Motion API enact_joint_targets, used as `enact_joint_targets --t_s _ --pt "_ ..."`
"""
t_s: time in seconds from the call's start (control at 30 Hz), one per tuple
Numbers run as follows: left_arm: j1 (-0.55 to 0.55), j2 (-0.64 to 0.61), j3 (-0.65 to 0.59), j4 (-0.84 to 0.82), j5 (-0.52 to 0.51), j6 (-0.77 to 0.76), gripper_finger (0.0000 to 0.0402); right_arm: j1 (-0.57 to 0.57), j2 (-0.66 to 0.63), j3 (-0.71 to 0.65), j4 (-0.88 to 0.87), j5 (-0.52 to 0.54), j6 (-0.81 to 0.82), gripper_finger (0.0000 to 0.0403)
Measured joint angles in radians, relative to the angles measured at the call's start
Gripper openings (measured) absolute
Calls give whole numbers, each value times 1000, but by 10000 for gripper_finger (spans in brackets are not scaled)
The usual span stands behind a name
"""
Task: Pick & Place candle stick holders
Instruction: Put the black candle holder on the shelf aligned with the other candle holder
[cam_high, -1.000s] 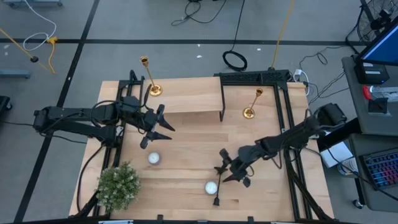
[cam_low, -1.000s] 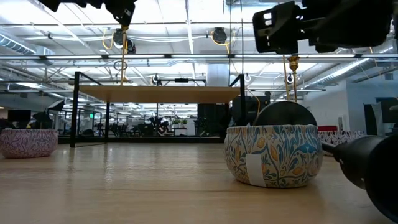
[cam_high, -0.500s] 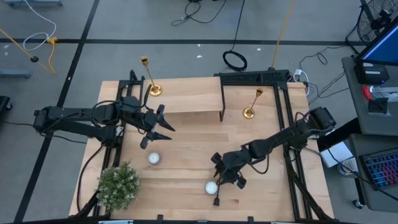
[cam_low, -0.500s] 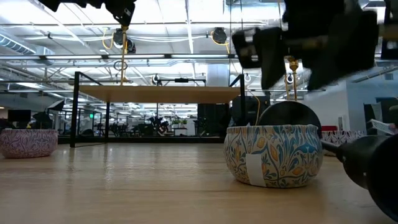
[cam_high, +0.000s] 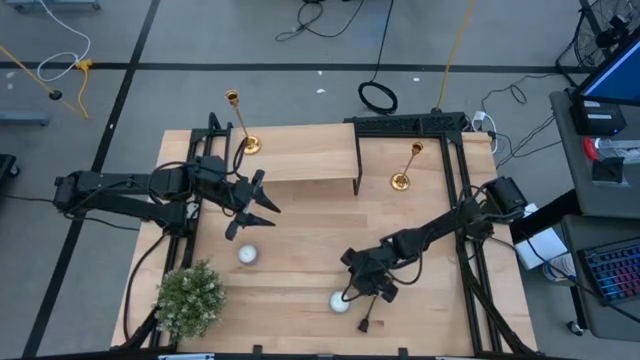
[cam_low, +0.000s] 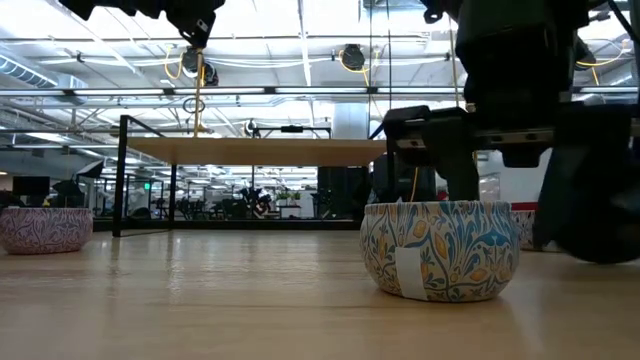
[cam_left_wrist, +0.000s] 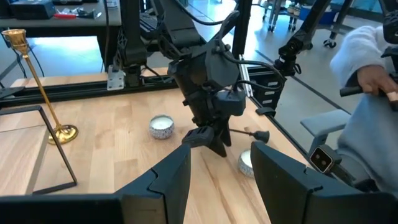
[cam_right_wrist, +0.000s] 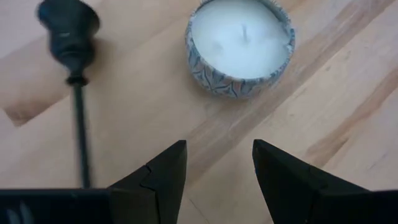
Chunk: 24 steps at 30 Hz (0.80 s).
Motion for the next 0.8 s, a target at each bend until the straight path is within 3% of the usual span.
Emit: enact_joint_targets --t_s 0.17,0.4,0.53,0.8 --pt "0 0 0 0 0 0 175 1 -82 0 -13 28 -1 180" --pt "0 0 0 0 0 -2 175 121 -289 1 -223 78 284 177" --pt "0 0 0 0 0 -15 175 250 -299 -1 -314 154 478 171" --pt "0 0 0 1 -32 -55 175 379 -248 -2 -329 167 704 169"
